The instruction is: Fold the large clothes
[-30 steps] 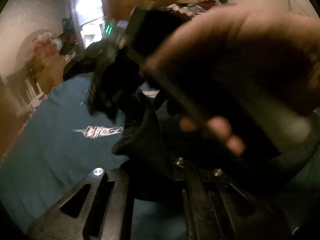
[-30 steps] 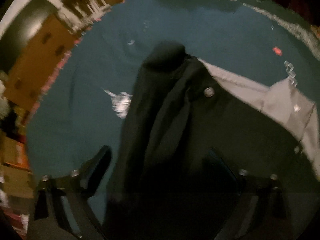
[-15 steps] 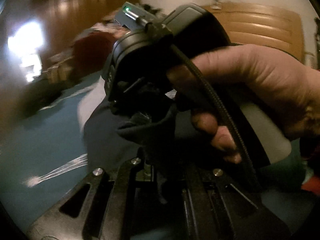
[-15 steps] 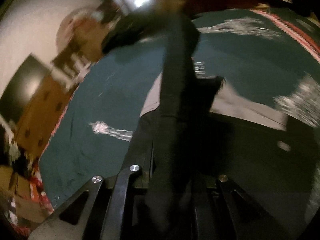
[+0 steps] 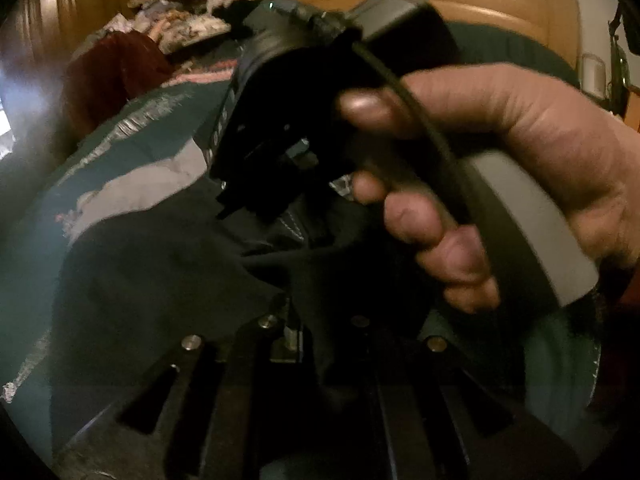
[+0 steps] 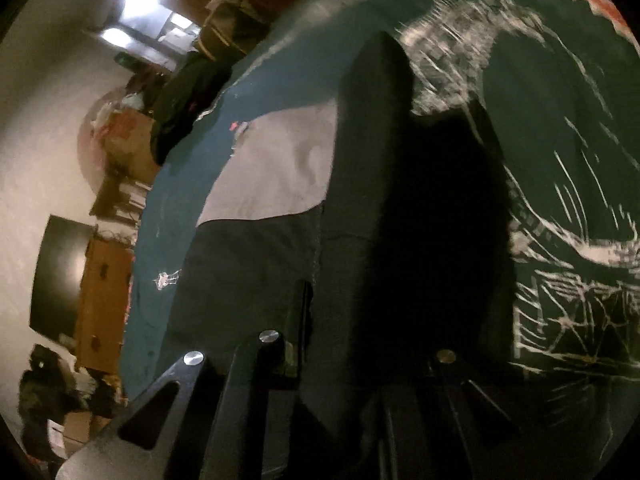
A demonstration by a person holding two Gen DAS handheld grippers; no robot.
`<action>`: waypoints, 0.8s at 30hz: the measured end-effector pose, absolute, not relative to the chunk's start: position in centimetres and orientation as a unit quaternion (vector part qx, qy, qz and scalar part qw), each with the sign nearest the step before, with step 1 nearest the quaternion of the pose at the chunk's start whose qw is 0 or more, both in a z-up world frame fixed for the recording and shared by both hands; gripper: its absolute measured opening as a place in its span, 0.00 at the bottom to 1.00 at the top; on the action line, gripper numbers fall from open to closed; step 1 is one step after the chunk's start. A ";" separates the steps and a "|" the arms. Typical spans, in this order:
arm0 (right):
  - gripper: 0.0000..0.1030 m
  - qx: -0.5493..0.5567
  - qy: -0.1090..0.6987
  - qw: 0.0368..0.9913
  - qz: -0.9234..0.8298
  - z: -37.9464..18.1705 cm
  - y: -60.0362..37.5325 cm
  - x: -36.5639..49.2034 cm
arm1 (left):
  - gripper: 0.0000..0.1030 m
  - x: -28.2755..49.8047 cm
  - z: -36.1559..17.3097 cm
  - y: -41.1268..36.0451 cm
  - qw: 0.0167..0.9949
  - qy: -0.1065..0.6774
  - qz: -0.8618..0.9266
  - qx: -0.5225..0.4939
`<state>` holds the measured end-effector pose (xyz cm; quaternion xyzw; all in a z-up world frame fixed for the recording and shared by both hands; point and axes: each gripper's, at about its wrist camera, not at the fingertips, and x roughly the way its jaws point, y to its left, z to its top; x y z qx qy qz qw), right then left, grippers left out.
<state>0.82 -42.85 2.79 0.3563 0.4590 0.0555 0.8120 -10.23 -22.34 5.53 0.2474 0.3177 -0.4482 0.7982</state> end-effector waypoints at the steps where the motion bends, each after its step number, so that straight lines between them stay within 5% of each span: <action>1: 0.12 0.358 0.461 0.810 0.057 2.1 -43.4 0.9 | 0.04 -10.3 5.2 -22.8 0.796 0.322 -0.447 0.251; 10: 0.16 0.418 0.468 0.775 0.084 -2.0 -46.7 0.6 | 0.09 -10.9 5.2 -22.8 0.786 0.339 -0.439 0.272; 18: 0.45 0.418 0.469 0.773 0.087 0.0 -45.5 -2.9 | 0.12 -15.0 8.4 -10.5 0.833 0.293 -0.401 0.244; 24: 0.52 0.388 0.470 0.789 0.080 1.7 -43.0 -6.9 | 0.21 -12.0 6.8 -6.3 0.873 0.292 -0.301 0.248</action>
